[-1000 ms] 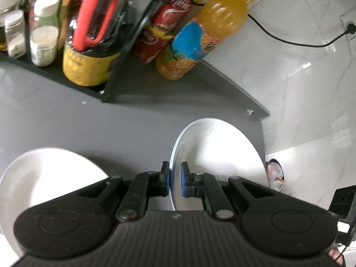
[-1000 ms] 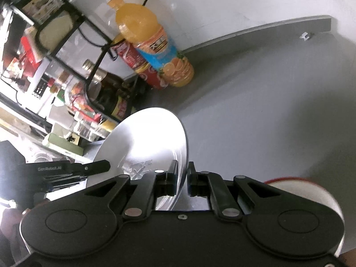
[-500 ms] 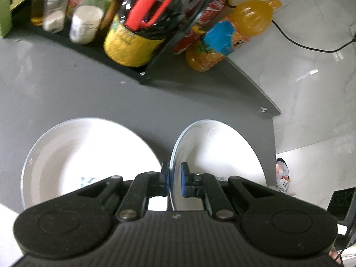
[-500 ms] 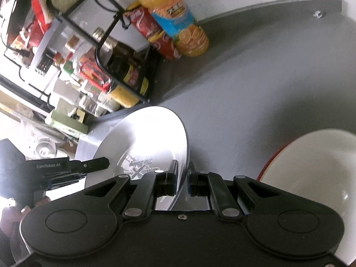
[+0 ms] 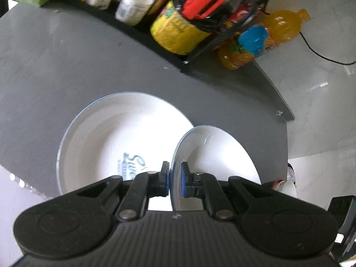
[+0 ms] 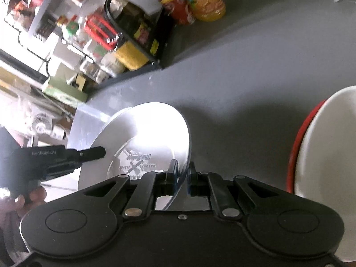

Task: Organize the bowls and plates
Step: 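Carry the tilted 'Bakery' plate with both grippers over the 'Sweet' plate, then lower the 'Bakery' plate onto the 'Sweet' plate and open both grippers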

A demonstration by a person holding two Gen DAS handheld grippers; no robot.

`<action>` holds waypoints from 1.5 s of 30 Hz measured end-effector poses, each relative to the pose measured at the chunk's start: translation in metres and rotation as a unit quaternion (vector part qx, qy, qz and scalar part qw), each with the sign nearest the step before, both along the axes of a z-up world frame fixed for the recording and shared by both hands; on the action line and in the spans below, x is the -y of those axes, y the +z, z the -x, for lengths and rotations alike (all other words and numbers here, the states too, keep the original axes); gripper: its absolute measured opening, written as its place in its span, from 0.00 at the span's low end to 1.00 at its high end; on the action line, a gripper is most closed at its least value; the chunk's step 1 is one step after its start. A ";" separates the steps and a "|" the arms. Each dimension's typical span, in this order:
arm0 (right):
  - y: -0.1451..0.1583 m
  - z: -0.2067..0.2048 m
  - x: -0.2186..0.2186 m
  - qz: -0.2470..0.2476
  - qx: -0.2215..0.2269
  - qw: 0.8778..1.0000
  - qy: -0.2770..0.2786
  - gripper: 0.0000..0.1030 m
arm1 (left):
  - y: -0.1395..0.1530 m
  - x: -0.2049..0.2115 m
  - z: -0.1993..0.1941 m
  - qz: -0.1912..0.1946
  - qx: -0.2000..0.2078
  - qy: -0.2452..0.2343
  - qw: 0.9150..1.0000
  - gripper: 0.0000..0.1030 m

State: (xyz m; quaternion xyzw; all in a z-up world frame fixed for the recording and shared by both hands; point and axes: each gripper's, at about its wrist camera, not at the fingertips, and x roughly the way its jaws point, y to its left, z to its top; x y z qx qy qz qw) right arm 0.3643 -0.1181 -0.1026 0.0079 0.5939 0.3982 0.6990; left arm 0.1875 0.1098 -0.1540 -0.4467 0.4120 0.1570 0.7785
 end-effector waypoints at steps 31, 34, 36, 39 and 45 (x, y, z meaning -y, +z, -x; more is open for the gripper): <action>-0.011 0.042 -0.059 0.060 0.046 0.996 0.053 0.09 | -0.045 -0.022 0.019 -0.039 -0.074 0.028 0.996 0.17; -0.012 0.043 -0.061 0.064 0.048 0.996 0.049 0.08 | -0.044 -0.024 0.017 -0.037 -0.082 0.028 0.996 0.17; -0.011 0.046 -0.062 0.065 0.050 0.996 0.048 0.07 | -0.042 -0.024 0.015 -0.043 -0.096 0.023 0.994 0.17; -0.011 0.050 -0.065 0.065 0.053 0.995 0.050 0.07 | -0.035 -0.022 0.014 -0.067 -0.115 0.014 0.991 0.17; -0.010 0.051 -0.064 0.064 0.056 0.995 0.044 0.07 | -0.020 -0.029 0.019 -0.064 -0.108 0.009 0.992 0.28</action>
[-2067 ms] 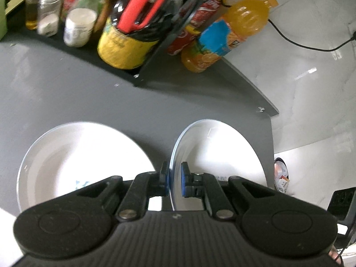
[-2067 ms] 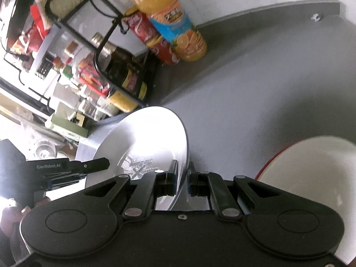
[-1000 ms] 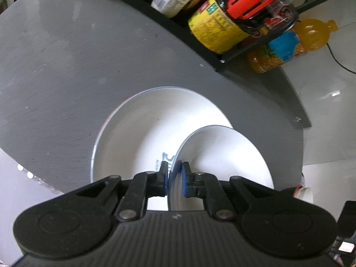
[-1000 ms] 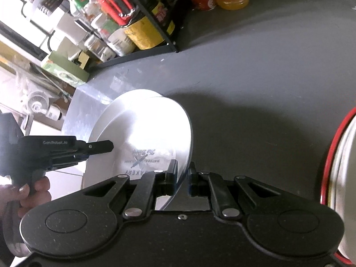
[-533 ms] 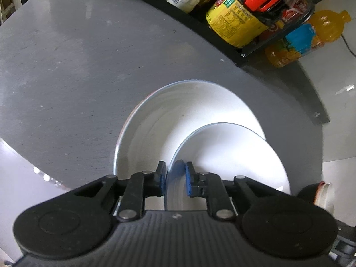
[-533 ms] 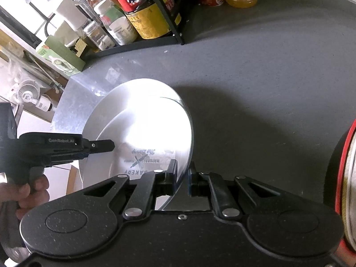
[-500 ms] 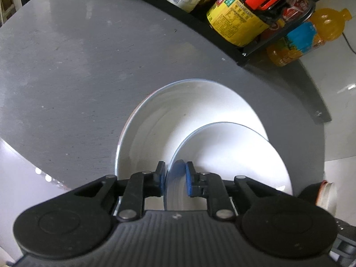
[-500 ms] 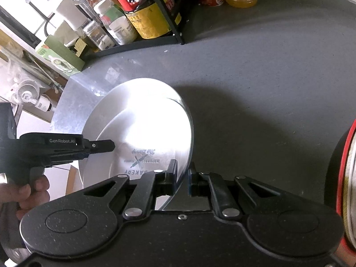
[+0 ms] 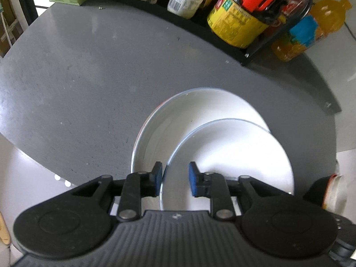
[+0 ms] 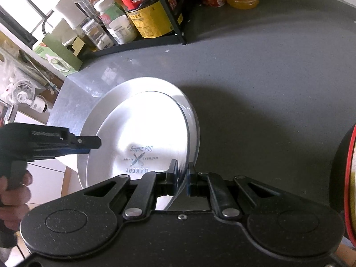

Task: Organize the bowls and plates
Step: 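Lower the 'Bakery' plate onto the 'Sweet' plate and open both grippers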

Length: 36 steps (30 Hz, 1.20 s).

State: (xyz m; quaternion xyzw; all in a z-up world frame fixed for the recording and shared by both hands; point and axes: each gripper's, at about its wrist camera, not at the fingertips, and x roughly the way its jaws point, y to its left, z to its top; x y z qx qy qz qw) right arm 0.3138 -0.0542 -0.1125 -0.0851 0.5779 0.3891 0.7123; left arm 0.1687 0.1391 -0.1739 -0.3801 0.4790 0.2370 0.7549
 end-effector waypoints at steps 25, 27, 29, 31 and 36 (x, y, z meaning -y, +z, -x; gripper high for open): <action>-0.013 0.013 -0.013 0.048 0.023 0.999 0.002 0.17 | -0.011 0.000 0.013 -0.053 -0.047 -0.004 0.997 0.64; -0.016 0.011 -0.015 0.048 0.018 0.999 0.000 0.18 | -0.014 0.001 0.013 -0.055 -0.044 -0.003 0.997 0.64; -0.019 0.010 -0.017 0.050 0.014 0.999 -0.003 0.20 | -0.014 0.001 0.012 -0.064 -0.044 -0.005 0.997 0.64; -0.020 0.011 -0.019 0.053 0.017 0.998 -0.004 0.26 | -0.014 0.001 0.013 -0.076 -0.040 -0.005 0.996 0.64; -0.021 0.013 -0.022 0.057 0.021 0.998 -0.002 0.32 | -0.015 -0.002 0.015 -0.083 -0.039 -0.004 0.996 0.65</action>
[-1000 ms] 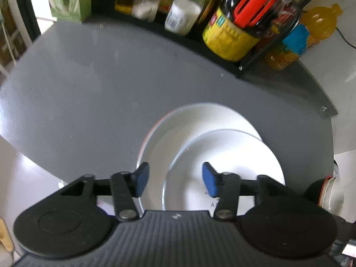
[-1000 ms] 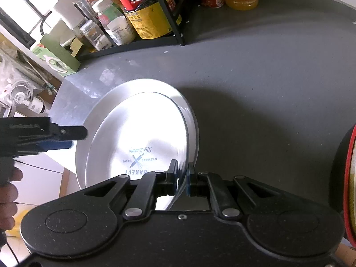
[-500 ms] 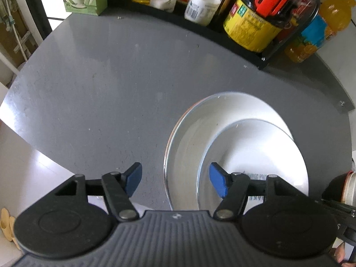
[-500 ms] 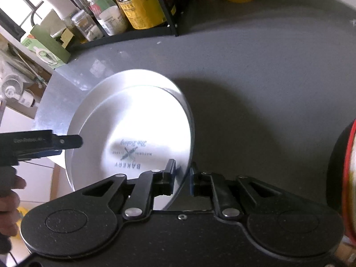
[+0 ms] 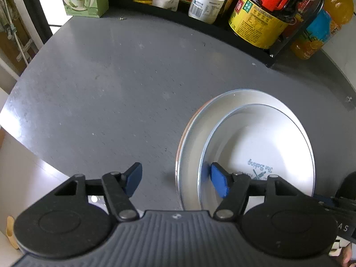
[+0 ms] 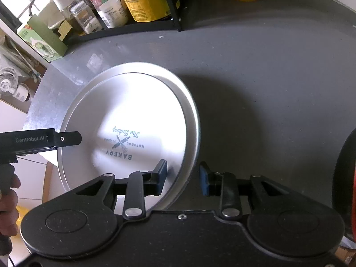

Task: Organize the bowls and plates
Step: 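Lower the 'Bakery' plate onto the 'Sweet' plate and open both grippers, then lift both open grippers away from the stacked plates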

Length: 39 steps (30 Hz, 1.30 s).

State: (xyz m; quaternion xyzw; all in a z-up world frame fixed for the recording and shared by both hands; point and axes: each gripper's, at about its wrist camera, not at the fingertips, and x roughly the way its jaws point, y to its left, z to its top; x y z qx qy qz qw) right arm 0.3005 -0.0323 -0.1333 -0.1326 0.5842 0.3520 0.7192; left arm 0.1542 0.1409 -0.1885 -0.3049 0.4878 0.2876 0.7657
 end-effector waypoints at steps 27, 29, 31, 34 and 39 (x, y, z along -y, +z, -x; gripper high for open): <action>0.035 -0.004 0.011 -0.048 0.026 0.999 -0.003 0.59 | 0.032 -0.009 0.011 -0.005 0.004 0.012 1.000 0.72; 0.042 -0.004 0.015 -0.056 0.033 0.998 -0.002 0.65 | 0.040 -0.005 0.013 0.001 0.014 0.004 1.000 0.76; 0.050 -0.002 0.019 -0.064 0.040 0.997 -0.002 0.73 | 0.049 0.001 0.013 -0.007 0.017 -0.008 1.000 0.83; 0.062 -0.002 0.025 -0.078 0.045 0.996 0.000 0.81 | 0.060 0.011 0.014 -0.017 0.018 -0.028 0.999 0.88; 0.081 0.005 0.032 -0.090 0.061 0.994 0.010 0.94 | 0.081 0.030 0.014 -0.033 0.022 -0.060 0.997 0.94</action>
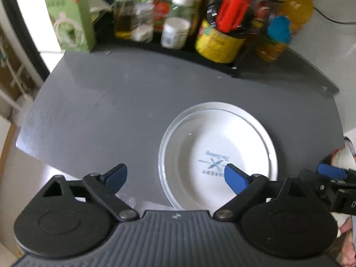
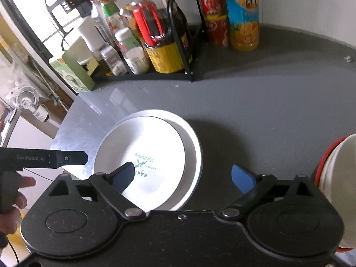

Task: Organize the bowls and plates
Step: 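Lift both open grippers away from the stacked plates, then move both open grippers to the rim of the red-and-white bowl stack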

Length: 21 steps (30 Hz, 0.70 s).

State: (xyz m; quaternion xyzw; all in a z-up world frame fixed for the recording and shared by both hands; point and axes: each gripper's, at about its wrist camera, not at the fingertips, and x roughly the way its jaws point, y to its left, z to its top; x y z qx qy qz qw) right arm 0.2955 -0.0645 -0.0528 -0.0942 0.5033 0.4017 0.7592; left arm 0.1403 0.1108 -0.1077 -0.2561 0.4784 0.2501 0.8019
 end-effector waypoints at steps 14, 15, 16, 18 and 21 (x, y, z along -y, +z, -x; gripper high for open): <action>0.041 -0.001 0.068 -0.038 0.040 0.996 -0.076 1.00 | 0.045 0.058 -0.026 -0.027 0.031 -0.074 0.996 0.96; 0.042 -0.001 0.075 -0.039 0.042 0.995 -0.084 1.00 | 0.048 0.064 -0.030 -0.029 0.033 -0.082 0.996 0.96; 0.044 -0.003 0.083 -0.041 0.043 0.994 -0.093 1.00 | 0.049 0.071 -0.033 -0.032 0.033 -0.090 0.995 0.96; 0.047 -0.003 0.095 -0.045 0.046 0.992 -0.107 1.00 | 0.053 0.082 -0.040 -0.033 0.035 -0.104 0.993 0.96; 0.051 -0.005 0.113 -0.048 0.054 0.990 -0.125 1.00 | 0.058 0.098 -0.048 -0.031 0.044 -0.120 0.991 0.96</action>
